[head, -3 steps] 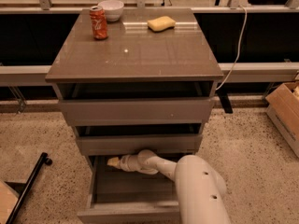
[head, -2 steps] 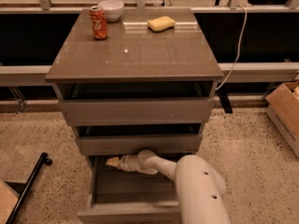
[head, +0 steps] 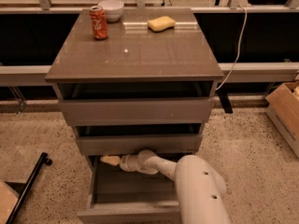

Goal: Pick orange from bottom drawer and place on counter

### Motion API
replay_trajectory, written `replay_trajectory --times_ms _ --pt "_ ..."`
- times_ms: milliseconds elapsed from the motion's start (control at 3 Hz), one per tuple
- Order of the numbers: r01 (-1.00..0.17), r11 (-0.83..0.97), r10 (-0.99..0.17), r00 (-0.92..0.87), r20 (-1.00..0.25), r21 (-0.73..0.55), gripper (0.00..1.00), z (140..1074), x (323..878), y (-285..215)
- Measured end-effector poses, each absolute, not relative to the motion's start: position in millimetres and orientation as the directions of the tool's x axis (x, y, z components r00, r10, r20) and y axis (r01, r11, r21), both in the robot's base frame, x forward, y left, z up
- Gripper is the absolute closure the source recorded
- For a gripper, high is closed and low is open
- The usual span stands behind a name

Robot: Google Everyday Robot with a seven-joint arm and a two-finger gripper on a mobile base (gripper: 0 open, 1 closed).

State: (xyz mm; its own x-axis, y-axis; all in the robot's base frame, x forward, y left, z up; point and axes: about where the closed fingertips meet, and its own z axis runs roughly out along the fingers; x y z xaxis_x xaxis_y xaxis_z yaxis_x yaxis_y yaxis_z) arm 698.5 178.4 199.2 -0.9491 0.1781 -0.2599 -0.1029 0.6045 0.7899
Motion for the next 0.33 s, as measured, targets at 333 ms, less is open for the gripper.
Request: replay_trajectory --times_ms 333 --pt "-0.103 0.605 0.178 -0.949 -0.260 0.790 0.00 199.2 698.5 178.4"
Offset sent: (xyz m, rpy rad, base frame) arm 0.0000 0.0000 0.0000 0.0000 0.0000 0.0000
